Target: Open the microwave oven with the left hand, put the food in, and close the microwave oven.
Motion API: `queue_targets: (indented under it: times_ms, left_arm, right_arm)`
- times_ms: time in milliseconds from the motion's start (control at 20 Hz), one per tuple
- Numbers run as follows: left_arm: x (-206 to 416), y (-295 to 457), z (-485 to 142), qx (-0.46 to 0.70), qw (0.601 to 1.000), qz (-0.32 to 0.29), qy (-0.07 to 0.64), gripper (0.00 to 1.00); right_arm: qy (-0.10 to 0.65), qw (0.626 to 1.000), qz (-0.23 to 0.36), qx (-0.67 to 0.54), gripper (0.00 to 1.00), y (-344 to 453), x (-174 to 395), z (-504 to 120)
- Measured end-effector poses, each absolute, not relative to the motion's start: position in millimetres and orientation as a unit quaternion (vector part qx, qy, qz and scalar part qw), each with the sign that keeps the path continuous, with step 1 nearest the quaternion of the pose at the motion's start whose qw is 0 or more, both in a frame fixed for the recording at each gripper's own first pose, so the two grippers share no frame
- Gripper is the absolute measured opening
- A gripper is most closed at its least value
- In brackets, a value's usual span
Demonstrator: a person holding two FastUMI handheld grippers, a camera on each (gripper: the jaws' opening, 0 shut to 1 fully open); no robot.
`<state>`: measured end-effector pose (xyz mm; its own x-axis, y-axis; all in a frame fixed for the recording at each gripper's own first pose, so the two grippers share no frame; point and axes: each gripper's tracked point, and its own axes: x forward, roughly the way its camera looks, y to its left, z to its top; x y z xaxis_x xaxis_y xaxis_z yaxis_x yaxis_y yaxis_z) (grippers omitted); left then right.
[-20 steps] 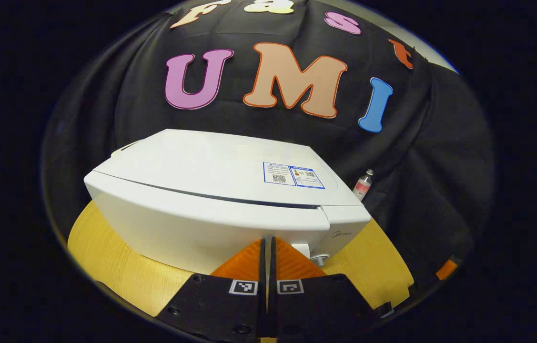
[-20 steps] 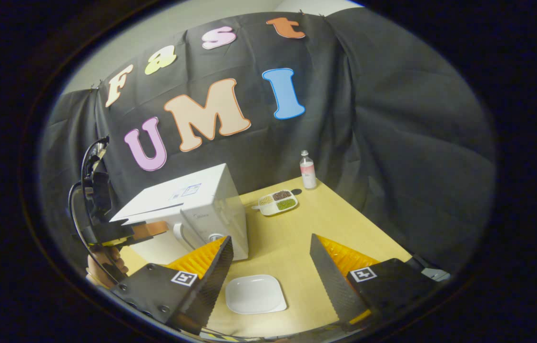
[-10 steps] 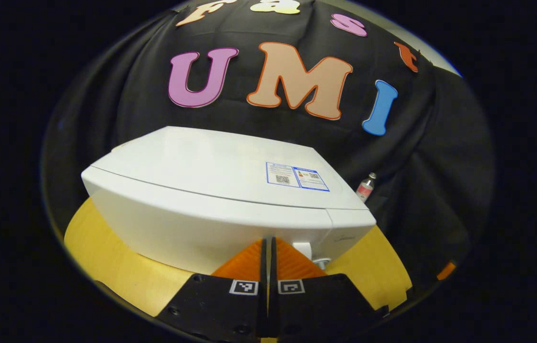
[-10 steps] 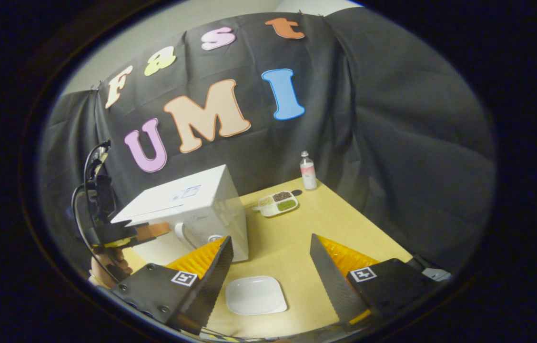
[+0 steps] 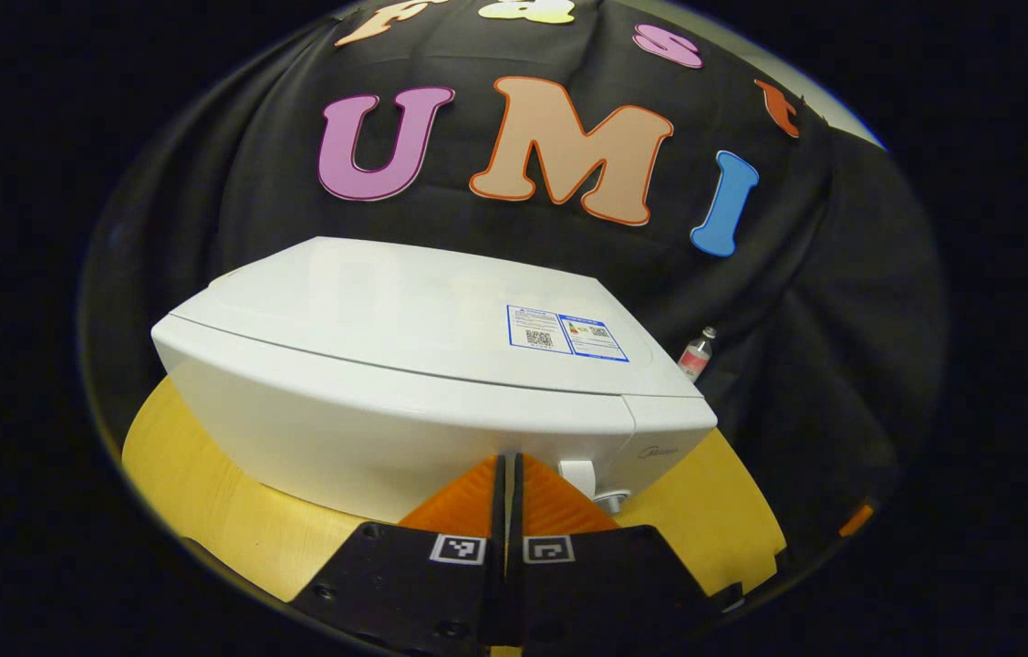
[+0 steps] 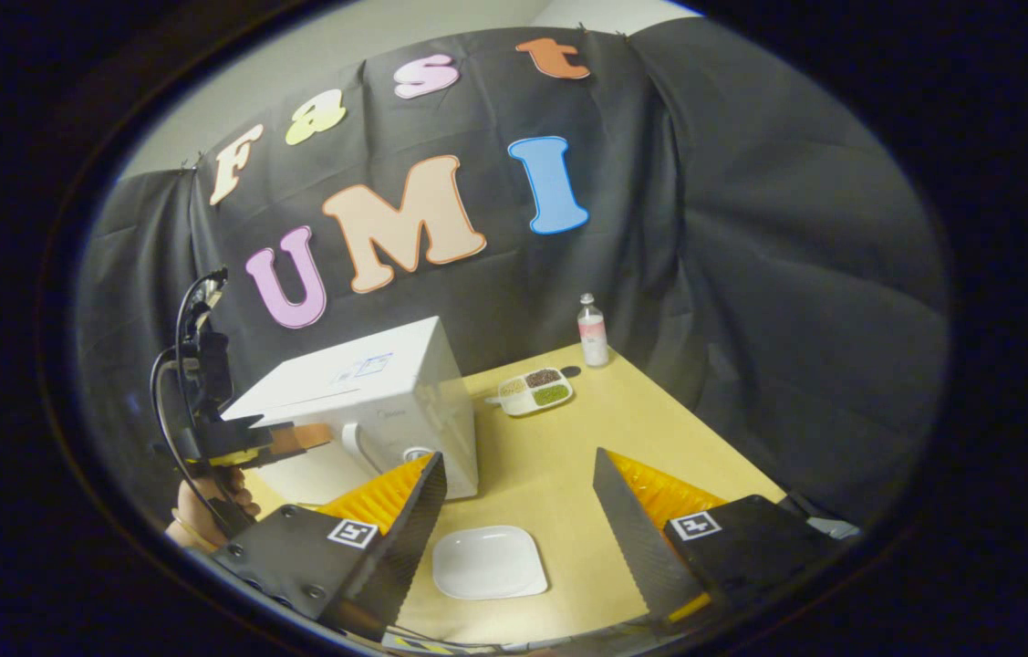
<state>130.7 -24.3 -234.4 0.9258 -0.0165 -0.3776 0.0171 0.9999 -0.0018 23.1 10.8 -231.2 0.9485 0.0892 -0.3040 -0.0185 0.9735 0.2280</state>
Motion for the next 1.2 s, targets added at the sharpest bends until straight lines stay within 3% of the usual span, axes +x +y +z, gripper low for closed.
queue_targets:
  times_ms: [200,250,300,350,650,700,800,950,1000,1050,1100,1200]
  left_arm:
    - [111,-25,-221,0.007,0.984,-0.008,0.178,0.11]
    - [103,-21,-218,0.011,0.984,-0.003,0.176,0.07]
    - [95,-18,-215,0.015,0.985,0.001,0.172,0.21]
    - [86,-14,-212,0.019,0.985,0.004,0.170,0.24]
    - [28,16,-207,0.037,0.982,0.034,0.182,0.53]
    - [20,20,-206,0.035,0.981,0.042,0.184,0.71]
    - [9,25,-197,0.027,0.982,0.057,0.177,0.86]
    - [-7,25,-180,0.020,0.985,0.066,0.156,0.94]
    - [-10,25,-175,0.021,0.986,0.070,0.148,0.96]
    - [-15,26,-170,0.025,0.987,0.076,0.142,0.96]
    - [-20,28,-166,0.027,0.986,0.084,0.140,0.96]
    - [-29,27,-154,0.020,0.987,0.096,0.127,0.96]
  right_arm:
    - [0.159,0.980,0.026,0.118,0.92,8,22,-231]
    - [0.159,0.979,0.026,0.121,0.92,7,21,-231]
    - [0.159,0.979,0.026,0.125,0.92,6,21,-230]
    - [0.159,0.979,0.027,0.128,1.00,6,21,-230]
    - [0.155,0.979,0.044,0.122,1.00,12,19,-221]
    - [0.155,0.979,0.051,0.121,1.00,15,18,-219]
    - [0.153,0.979,0.064,0.116,1.00,19,18,-214]
    - [0.144,0.980,0.086,0.111,1.00,27,19,-202]
    - [0.139,0.980,0.092,0.106,0.91,29,20,-196]
    - [0.134,0.981,0.097,0.101,0.91,30,21,-190]
    - [0.126,0.982,0.104,0.095,1.00,31,21,-183]
    - [0.106,0.985,0.113,0.080,0.99,32,23,-167]
